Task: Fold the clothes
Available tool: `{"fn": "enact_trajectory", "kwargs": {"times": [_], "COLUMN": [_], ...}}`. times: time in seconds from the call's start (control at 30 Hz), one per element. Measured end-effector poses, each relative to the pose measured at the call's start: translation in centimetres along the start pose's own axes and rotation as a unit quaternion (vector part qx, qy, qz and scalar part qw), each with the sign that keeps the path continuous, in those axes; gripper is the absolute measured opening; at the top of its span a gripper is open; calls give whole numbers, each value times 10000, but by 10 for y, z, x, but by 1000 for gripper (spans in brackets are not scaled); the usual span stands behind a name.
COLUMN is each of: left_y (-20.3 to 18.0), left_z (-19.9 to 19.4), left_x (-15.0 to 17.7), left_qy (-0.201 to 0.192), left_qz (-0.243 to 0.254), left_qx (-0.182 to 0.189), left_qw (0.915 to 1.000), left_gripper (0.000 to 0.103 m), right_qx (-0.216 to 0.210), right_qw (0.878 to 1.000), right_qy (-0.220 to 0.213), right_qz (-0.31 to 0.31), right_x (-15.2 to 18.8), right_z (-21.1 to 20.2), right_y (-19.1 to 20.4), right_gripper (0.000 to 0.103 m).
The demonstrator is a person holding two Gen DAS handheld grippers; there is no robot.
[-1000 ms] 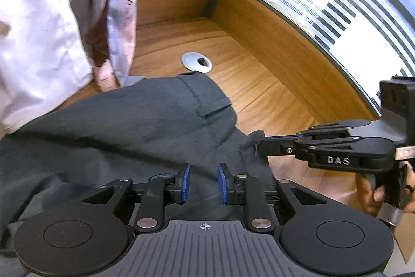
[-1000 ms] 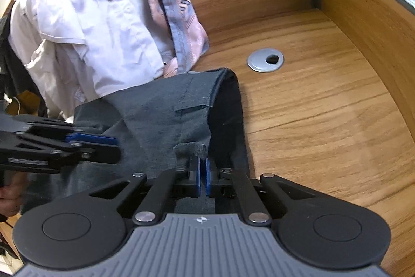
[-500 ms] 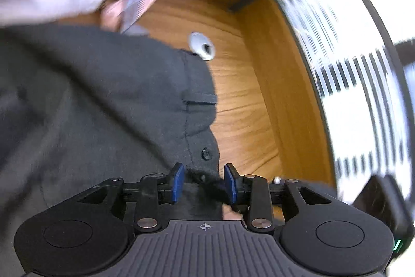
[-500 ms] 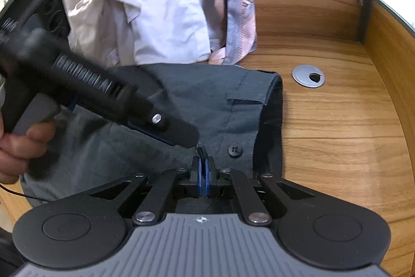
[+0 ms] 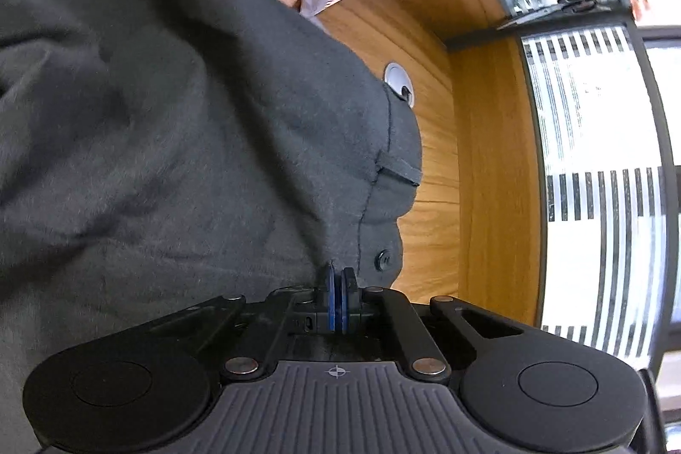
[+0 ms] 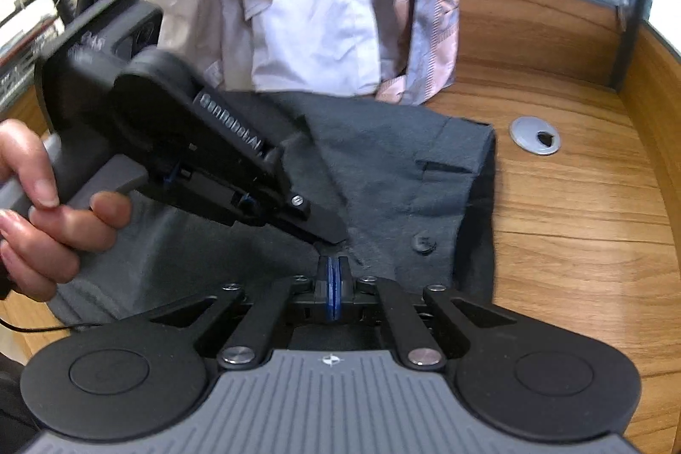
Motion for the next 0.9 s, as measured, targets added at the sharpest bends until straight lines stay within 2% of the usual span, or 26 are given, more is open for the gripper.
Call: {"fn": "enact_trajectory", "kwargs": {"times": [0.07,0.13,0.2,0.27,0.3,0.37,0.5,0.63,0.7,0.73,0.8,0.83,0.87,0.9], "left_y": [-4,-7,-11,-14,-16,-21,-27,-28,-29,-30,-32,-34,-37,-41], "left_z": [-3,-7,-11,-15,-17,-22,-29,-34,-36,-37,-38,-38,-39,-39], "left_x": [-1,-1,-1,1,1,2,3,1,-1,-2,-4,-5,-5,-6], "left_qy": [-75,-137,-163,-173,-183,-203,-247,-293,-319,-332,-337,-323,-313,-290], "left_qz": [160,290,405,530,577,672,692,624,655,670,703,737,781,819], "left_qx": [-37,-51,-32,-29,-25,-15,34,54,37,29,22,28,32,61], "left_qw": [9998,9995,9990,9984,9982,9975,9973,9976,9973,9972,9970,9967,9965,9962], "left_gripper": [5,5,5,5,5,5,5,5,5,4,4,4,4,4], "right_qx": [214,360,65,-221,-363,-573,-1096,-1536,-1743,-1846,-1965,-1944,-1926,-1880], "right_qw": [9997,9991,9995,9989,9983,9979,9938,9877,9839,9817,9787,9786,9784,9787], "right_qy": [-49,50,-56,-147,-191,-176,-195,-180,-115,-82,-50,-37,-39,-28], "right_qz": [136,203,320,376,402,247,13,223,386,467,601,667,749,819], "right_x": [4,12,19,24,26,28,30,34,38,40,43,44,43,43], "right_z": [-5,-3,-3,2,4,13,30,40,42,43,42,39,35,30], "right_y": [-17,-37,-52,-62,-67,-70,-71,-78,-80,-81,-83,-82,-82,-82], "right_gripper": [9,11,14,47,50,51,50,48,36,21,20,15,3,2]}}
Point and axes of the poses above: each gripper's, at about its wrist camera, not at the fingertips, and z roughly the way its jaws point, y to its left, x to its underside, the point moved 3 cm from there along z, roughly the way its jaws point, and after that the axes turned 9 degrees about -z, right-handed, at the moved point
